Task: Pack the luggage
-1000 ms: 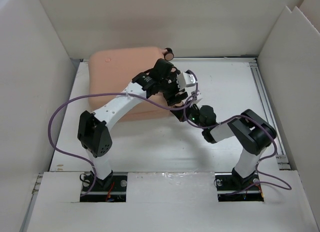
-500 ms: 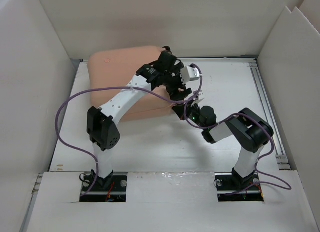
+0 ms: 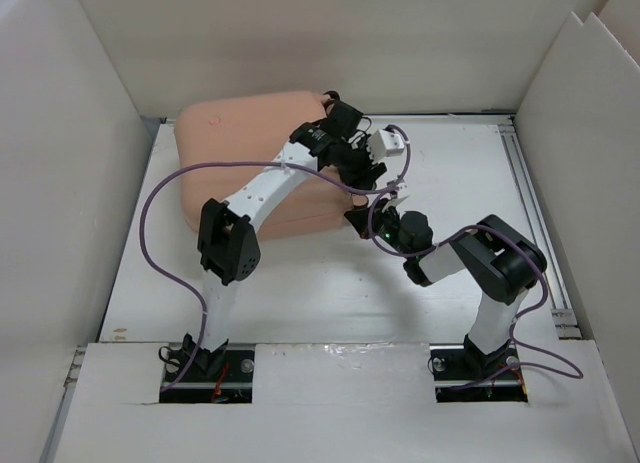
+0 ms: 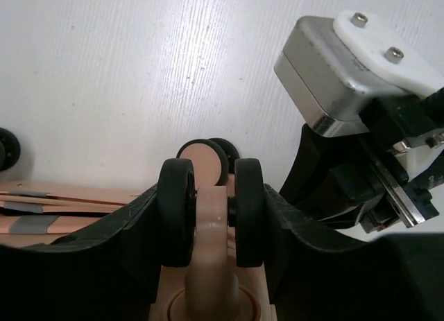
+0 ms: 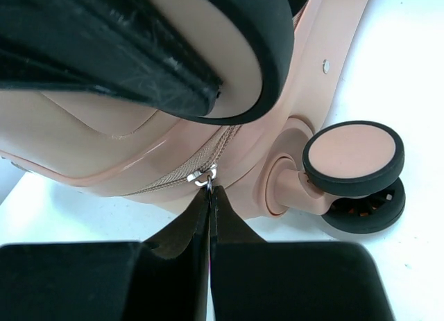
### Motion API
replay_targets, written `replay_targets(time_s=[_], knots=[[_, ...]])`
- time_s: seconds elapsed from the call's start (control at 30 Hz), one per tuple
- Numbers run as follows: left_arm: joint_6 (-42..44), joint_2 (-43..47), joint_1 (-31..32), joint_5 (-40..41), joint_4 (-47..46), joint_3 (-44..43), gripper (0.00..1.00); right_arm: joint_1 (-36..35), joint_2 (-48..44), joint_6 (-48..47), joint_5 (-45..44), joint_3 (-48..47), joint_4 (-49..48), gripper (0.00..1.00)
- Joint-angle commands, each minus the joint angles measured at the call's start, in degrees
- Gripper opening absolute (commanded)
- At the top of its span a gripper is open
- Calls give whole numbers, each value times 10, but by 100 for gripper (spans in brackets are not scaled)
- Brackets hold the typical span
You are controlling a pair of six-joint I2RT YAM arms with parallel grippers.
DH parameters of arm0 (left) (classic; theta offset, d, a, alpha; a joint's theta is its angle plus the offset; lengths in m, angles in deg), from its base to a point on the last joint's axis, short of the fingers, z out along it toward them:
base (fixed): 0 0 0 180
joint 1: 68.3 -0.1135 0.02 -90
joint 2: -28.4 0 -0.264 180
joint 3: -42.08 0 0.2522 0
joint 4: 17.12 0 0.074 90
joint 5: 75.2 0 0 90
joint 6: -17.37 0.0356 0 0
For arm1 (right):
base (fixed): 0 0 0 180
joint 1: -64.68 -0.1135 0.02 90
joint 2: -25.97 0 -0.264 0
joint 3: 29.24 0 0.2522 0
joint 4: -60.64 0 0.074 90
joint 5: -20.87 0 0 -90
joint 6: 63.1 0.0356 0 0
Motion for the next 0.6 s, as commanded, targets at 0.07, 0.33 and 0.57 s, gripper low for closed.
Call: replay_targets(time_s=[0.07, 0.33, 0.57], knots=[[25, 27, -25, -5, 54, 24, 0, 29, -8, 15, -75, 4, 10, 0], [169, 81, -25, -69, 170, 89, 0, 115, -44, 21, -96, -7, 112, 0], [245, 99, -25, -102, 212, 143, 0, 164, 15, 0, 16, -47, 53, 0]])
